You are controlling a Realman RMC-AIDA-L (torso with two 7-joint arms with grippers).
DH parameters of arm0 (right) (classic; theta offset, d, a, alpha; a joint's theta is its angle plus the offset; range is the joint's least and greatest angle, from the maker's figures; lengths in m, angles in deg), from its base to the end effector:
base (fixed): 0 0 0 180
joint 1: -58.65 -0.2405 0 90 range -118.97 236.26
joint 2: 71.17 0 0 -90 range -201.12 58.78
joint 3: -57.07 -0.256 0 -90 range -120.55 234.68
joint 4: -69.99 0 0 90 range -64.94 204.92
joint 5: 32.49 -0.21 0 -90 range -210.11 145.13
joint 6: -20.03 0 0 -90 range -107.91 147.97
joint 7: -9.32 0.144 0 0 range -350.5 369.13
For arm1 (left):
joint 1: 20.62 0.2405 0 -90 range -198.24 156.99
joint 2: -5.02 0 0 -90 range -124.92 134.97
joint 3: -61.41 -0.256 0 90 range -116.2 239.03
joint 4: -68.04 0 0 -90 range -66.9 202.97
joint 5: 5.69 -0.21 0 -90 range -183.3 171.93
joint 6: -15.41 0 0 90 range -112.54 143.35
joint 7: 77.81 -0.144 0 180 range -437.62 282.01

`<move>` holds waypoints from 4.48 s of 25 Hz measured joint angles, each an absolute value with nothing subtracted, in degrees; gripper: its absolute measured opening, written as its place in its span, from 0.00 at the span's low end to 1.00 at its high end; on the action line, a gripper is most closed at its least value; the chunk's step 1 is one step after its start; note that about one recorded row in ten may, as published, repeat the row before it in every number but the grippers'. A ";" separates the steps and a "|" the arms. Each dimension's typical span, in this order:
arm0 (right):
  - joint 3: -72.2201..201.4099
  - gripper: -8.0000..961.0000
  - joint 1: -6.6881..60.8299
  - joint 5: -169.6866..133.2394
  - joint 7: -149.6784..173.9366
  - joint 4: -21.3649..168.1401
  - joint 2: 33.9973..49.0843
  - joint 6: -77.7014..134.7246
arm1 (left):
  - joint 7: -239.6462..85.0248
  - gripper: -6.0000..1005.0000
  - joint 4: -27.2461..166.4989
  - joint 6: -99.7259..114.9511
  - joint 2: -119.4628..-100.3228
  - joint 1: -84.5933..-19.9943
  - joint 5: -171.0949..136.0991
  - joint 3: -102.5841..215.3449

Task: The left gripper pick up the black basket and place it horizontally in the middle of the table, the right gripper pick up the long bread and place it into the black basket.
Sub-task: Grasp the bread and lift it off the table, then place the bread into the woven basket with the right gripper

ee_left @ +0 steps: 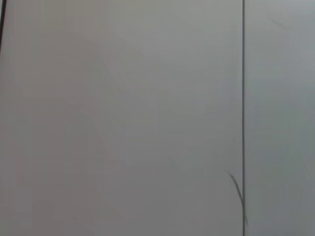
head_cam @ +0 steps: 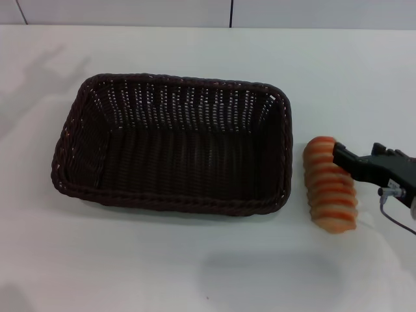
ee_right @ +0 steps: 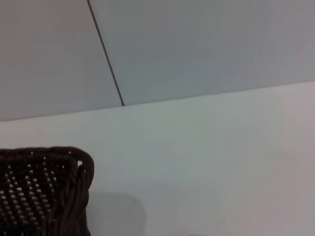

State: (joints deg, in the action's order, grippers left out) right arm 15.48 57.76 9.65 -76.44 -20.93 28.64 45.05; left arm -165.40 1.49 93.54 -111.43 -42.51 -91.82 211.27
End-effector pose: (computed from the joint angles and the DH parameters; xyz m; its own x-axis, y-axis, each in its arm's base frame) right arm 0.2485 0.2609 -0.0346 0.5245 -0.5512 -0.6489 -0.8281 -0.1531 -0.5393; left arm -0.2482 0.3518 0.1978 0.6315 -0.0896 0.7702 0.6219 -0.5348 -0.5721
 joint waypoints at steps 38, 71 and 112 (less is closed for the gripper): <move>14.87 0.77 53.17 8.46 -75.86 -11.57 31.82 37.39 | -165.29 0.67 1.07 93.92 -110.97 -42.78 -91.91 211.26; 4.84 0.47 70.47 49.97 -76.18 -30.72 45.31 32.83 | -165.13 0.67 1.32 93.69 -110.82 -42.94 -91.76 211.78; -2.27 0.75 57.97 51.92 -70.69 -19.81 46.11 6.91 | -164.90 0.67 0.97 94.16 -111.52 -41.72 -89.79 211.80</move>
